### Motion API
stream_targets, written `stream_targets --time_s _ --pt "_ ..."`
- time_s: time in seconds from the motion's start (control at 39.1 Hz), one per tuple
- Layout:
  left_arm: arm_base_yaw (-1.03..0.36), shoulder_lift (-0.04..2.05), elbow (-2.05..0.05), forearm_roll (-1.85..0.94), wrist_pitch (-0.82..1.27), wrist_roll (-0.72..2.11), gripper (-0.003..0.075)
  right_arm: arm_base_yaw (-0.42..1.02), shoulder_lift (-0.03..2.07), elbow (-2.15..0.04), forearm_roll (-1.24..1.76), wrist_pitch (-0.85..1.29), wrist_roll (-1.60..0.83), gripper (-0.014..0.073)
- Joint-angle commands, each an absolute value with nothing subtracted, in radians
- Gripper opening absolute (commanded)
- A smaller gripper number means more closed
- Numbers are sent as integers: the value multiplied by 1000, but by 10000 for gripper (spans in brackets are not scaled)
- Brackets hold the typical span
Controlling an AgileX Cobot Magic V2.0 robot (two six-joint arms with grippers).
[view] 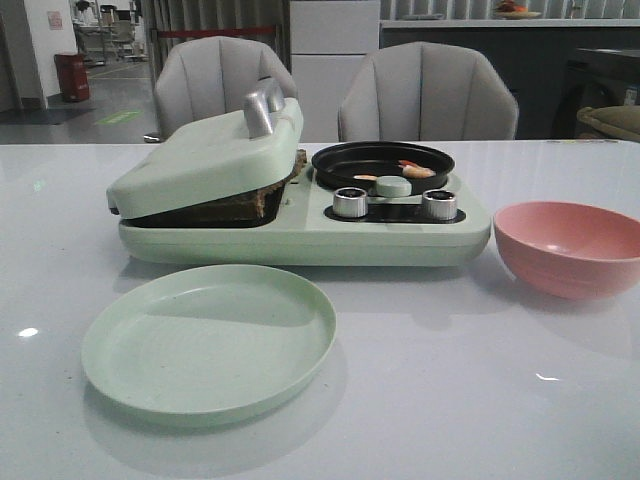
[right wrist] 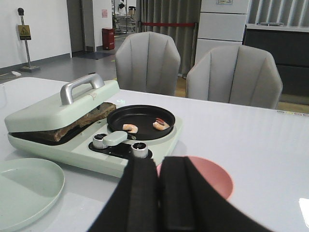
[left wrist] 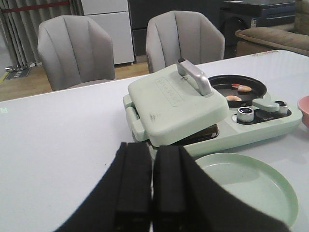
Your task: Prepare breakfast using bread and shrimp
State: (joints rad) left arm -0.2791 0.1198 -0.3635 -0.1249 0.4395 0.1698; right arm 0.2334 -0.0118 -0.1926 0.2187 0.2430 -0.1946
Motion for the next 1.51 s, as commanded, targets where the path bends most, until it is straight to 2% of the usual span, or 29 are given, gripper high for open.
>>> stream_targets --time_s 0.0,0.31,0.56,0.82,1.1,1.23,1.48 --pt "-283 131 -391 -134 357 158 114 235 8 -215 214 169 -206 139" --pt "-281 131 -356 -85 350 165 114 235 8 -215 214 169 -206 139" --pt "-279 131 -180 50 102 28 114 234 8 -215 214 169 -206 139" --pt "-279 127 -73 60 -65 20 114 234 8 -215 214 169 -206 139" --pt "-279 18 29 60 -122 -95 114 234 8 -215 214 169 -206 139" --pt "-279 -23 27 66 -65 -135 114 234 8 -215 214 169 -206 139" --pt "-186 -23 27 68 -91 -152 114 234 8 -215 214 167 -206 139"
